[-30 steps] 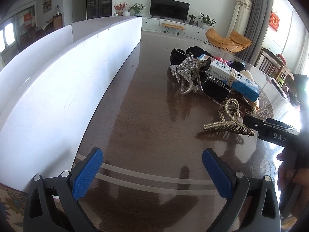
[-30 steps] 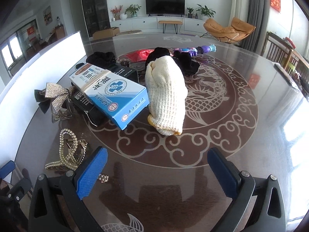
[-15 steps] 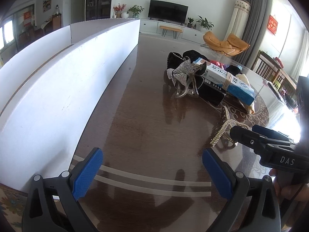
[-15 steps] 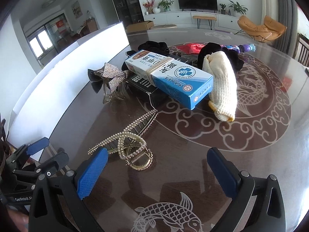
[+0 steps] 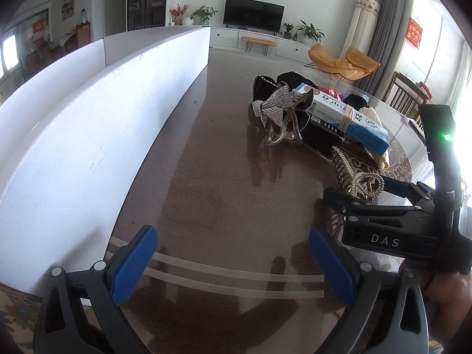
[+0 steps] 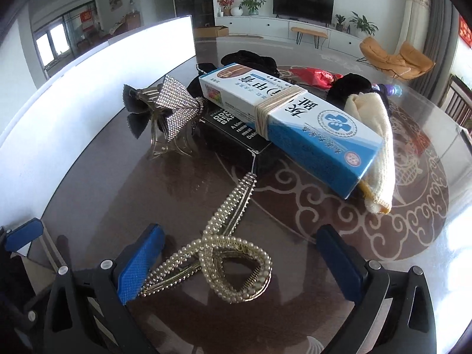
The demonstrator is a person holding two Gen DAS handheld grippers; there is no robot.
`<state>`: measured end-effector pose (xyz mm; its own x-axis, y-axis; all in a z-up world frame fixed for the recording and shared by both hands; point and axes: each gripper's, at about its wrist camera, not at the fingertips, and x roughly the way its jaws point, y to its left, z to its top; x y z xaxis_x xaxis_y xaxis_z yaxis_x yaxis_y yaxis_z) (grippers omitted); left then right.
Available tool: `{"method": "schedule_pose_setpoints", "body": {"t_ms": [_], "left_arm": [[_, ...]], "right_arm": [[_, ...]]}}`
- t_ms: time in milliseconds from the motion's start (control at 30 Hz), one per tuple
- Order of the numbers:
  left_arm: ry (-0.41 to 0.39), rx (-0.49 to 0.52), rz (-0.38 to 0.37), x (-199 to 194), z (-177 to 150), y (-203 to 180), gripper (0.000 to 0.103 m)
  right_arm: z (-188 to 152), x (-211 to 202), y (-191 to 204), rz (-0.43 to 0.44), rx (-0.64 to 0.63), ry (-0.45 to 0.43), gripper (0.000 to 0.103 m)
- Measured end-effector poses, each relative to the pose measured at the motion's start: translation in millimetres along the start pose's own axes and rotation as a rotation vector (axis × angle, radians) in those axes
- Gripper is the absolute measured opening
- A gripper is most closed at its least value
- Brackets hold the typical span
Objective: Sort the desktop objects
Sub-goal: 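Grasp the gold pearl claw clip with the right tool while the left tool approaches the bow clip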
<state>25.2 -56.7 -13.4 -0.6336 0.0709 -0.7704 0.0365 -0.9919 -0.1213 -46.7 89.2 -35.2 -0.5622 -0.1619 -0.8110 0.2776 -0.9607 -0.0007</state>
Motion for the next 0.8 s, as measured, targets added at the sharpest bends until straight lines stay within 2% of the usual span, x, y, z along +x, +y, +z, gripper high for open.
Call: {"method": "schedule_pose_setpoints", "body": {"t_ms": [200,367,500,567,633,667,700,733,800], "left_arm": [[0.043,0.014,0.0,11,0,-5,0.103],[0.051,0.021,0.022,14,-2,-8,0.103],[0.049,0.038,0.043,15,-3,-11,0.103],[0.048,0.049,0.055,16,-3,-12,0.103],[0.048,0.063,0.072,18,-4,-15,0.103],[0.048,0.072,0.084,19,-5,-16,0.103],[0.05,0.083,0.097,20,-5,-18,0.103],[0.05,0.09,0.099,20,-5,-19,0.103],[0.063,0.085,0.093,20,-3,-20,0.103]], "right_arm": [[-9,-6,-22,0.024,-0.035,0.002,0.103],[2,4,-17,0.07,-0.097,0.002,0.103],[11,11,-8,0.139,-0.193,0.001,0.103],[10,9,-4,0.152,-0.209,-0.015,0.096],[11,6,-7,0.159,-0.201,-0.038,0.067],[11,6,-10,0.152,-0.19,-0.043,0.062],[11,5,-14,0.152,-0.172,-0.051,0.051],[10,4,-20,0.158,-0.151,-0.051,0.047],[4,-1,-31,0.157,-0.123,-0.047,0.047]]}}
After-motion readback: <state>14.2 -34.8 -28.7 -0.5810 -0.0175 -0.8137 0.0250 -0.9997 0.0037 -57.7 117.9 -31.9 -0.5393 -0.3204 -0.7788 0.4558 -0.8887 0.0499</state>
